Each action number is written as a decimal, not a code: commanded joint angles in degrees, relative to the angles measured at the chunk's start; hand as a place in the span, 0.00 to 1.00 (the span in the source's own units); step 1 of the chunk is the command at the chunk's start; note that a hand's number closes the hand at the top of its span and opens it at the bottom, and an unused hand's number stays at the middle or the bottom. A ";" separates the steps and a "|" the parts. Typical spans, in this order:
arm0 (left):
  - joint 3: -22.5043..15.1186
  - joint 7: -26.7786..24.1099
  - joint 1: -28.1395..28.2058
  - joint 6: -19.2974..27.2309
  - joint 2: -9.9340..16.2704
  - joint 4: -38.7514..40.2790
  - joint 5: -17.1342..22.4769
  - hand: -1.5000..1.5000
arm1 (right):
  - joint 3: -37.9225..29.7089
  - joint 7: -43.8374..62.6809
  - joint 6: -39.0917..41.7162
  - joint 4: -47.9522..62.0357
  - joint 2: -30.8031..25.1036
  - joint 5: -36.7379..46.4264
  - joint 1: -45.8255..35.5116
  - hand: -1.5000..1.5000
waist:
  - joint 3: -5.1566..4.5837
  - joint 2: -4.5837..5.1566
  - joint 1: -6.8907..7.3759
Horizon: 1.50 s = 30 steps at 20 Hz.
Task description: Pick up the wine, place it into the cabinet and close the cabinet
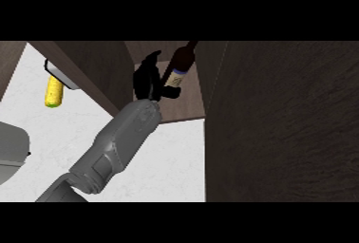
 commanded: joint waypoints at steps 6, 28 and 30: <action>1.76 -1.99 -2.22 0.33 -0.05 4.84 2.28 0.00 | -0.55 1.73 -0.91 -4.47 -0.12 -4.89 1.83 0.00 | -0.08 0.09 0.15; 11.74 -33.20 6.15 2.31 -0.05 -12.38 27.29 0.00 | 1.61 2.57 -1.28 -7.16 -1.28 -4.15 4.62 0.00 | -0.07 -1.15 2.79; 9.19 -35.44 7.43 2.57 -0.05 -14.62 30.34 0.00 | 2.18 4.08 -3.58 -5.85 -0.66 -3.93 1.28 0.00 | -0.07 -1.20 3.52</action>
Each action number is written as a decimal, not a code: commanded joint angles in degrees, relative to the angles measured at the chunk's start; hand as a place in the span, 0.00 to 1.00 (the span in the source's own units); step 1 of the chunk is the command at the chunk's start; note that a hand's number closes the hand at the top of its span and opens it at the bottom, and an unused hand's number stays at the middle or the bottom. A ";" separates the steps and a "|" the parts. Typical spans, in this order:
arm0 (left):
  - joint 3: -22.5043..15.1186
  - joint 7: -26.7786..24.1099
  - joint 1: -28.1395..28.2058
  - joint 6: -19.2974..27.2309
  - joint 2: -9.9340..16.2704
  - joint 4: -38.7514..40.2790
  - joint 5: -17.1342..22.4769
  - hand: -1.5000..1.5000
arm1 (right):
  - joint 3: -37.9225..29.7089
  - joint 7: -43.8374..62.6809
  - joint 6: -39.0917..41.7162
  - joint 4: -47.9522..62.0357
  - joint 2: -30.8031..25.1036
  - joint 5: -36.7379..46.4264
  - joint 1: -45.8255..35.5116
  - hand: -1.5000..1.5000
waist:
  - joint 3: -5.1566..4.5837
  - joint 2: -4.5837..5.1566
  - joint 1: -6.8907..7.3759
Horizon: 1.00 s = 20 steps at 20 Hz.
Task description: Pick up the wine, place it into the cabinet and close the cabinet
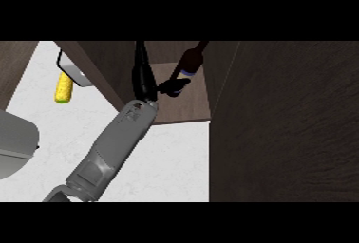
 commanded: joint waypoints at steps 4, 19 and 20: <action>-1.13 -8.25 5.04 -4.30 -0.03 -8.65 10.61 0.00 | 0.87 6.41 -5.89 -9.87 0.24 -2.60 0.40 0.00 | 0.00 -0.57 2.11; -15.80 -5.34 18.46 -5.46 -0.02 -31.55 14.38 0.00 | 1.96 4.90 -7.88 -11.75 -0.03 0.44 2.50 0.00 | 0.12 -1.47 4.66; -13.82 -3.13 17.15 -7.67 0.15 -32.28 12.69 0.00 | 3.33 3.85 -8.05 -12.35 0.85 2.81 4.43 0.00 | 0.14 -1.53 4.81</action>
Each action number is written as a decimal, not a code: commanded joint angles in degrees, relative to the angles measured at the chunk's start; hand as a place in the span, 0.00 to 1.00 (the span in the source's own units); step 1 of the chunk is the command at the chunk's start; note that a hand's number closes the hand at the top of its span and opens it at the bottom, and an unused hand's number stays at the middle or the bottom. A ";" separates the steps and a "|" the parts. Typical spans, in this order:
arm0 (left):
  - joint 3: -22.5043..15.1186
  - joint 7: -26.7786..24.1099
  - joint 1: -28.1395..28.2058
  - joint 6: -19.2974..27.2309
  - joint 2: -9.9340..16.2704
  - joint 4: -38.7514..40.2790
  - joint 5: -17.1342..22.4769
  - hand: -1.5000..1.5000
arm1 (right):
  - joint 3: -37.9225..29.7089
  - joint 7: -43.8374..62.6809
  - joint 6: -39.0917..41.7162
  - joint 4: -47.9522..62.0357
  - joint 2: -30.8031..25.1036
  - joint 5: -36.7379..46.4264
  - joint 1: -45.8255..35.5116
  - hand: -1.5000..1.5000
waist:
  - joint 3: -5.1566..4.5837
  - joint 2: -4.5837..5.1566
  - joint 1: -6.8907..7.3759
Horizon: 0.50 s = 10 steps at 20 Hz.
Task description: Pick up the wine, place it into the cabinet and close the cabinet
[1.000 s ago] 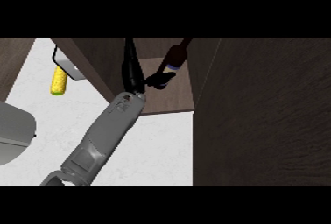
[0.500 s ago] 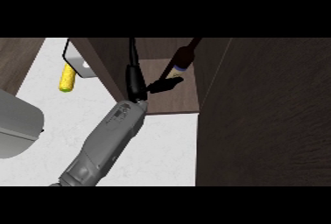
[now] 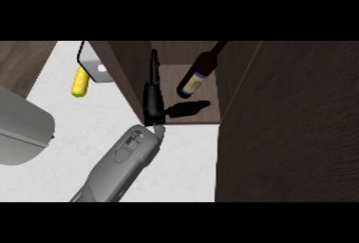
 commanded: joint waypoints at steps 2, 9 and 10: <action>-2.94 1.89 7.59 -1.69 1.00 -11.58 -0.19 0.00 | 1.01 7.77 -6.42 -11.15 -0.50 2.61 -1.57 0.00 | -0.04 -0.06 1.13; -8.84 8.65 18.64 -2.25 8.06 -31.51 -2.42 0.00 | 0.37 4.92 -5.68 -8.95 -1.35 4.33 -0.02 0.00 | 0.01 -0.26 1.38; -9.46 10.01 18.62 -2.48 8.92 -33.05 -3.47 0.00 | -1.41 3.09 -3.98 -6.25 -1.82 2.67 -1.15 0.00 | 0.05 -0.04 0.98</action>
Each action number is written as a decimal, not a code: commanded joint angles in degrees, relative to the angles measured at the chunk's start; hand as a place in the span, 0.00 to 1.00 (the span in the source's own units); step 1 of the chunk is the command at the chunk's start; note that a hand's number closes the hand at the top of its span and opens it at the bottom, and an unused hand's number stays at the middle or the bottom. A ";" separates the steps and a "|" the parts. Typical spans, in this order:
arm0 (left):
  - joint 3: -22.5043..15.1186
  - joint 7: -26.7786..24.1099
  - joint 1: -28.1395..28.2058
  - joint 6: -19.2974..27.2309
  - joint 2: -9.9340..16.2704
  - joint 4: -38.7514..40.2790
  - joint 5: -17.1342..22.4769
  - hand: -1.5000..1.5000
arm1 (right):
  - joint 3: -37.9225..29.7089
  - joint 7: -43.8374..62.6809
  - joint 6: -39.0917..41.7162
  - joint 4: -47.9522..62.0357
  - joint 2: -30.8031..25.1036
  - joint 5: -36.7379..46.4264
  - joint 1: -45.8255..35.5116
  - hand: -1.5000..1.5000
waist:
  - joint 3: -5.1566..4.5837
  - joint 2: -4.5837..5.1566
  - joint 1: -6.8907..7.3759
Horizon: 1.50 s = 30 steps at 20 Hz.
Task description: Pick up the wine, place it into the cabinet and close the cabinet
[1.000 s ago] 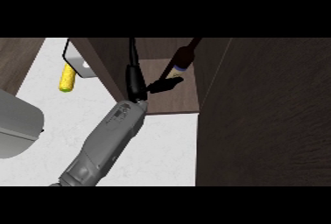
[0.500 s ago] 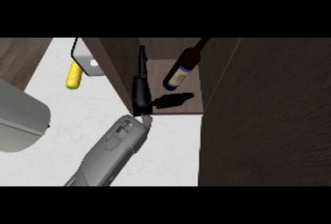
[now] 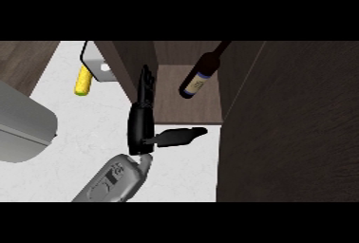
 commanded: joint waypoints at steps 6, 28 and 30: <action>-2.13 4.32 15.41 -3.74 11.65 -21.42 -0.80 0.00 | 0.04 2.84 -1.74 -10.21 -1.47 3.84 2.86 0.00 | -0.01 0.12 -0.15; 12.74 -6.42 39.20 -32.03 27.34 -35.66 14.83 1.00 | 0.31 0.50 12.45 -10.66 -11.59 3.43 6.76 1.00 | -0.01 0.23 -0.59; 11.48 -9.92 40.10 -33.64 25.28 -31.74 12.05 1.00 | -4.30 0.27 13.89 -6.24 -13.26 -2.86 2.10 1.00 | -0.01 0.42 -0.31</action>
